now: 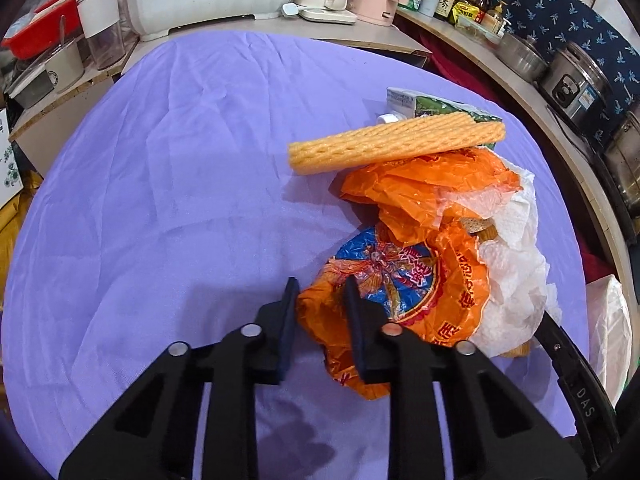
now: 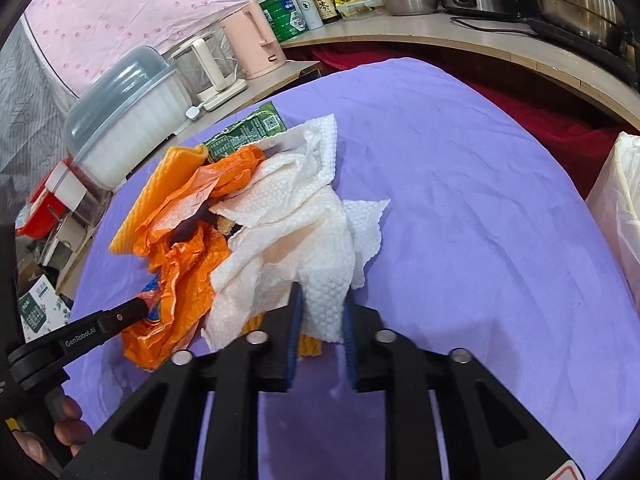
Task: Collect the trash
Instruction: 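Grasp the white tissue with the right tool while the left tool grasps the orange printed wrapper, then carry the tissue and orange wrapper over the bin with both tools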
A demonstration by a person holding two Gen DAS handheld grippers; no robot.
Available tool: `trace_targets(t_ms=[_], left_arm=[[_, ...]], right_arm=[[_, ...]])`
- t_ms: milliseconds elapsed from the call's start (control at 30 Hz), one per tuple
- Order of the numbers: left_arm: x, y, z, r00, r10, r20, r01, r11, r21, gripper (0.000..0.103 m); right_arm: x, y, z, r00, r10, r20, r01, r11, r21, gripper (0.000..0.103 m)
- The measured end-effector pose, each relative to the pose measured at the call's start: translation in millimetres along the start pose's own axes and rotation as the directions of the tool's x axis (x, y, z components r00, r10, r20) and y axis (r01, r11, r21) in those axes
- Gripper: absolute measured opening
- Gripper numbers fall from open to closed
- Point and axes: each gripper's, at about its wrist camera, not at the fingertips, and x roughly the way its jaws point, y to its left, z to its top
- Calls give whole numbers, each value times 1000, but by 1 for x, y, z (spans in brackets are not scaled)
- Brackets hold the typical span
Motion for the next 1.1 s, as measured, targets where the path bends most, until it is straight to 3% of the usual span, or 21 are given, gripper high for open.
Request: trace_targets(t_ms=[167, 667, 1100], left_arm=[[-16, -2, -7, 1000, -5, 17, 5, 1000, 13, 14], [-88, -21, -40, 995, -44, 86, 37, 996, 84, 13], [-141, -64, -75, 986, -99, 135, 74, 980, 182, 13]], right_arm=[[-18, 3, -3, 999, 13, 29, -13, 1000, -14, 6], [-116, -16, -6, 983, 21, 184, -25, 999, 22, 5], [-185, -40, -23, 959, 10, 284, -25, 998, 50, 5]])
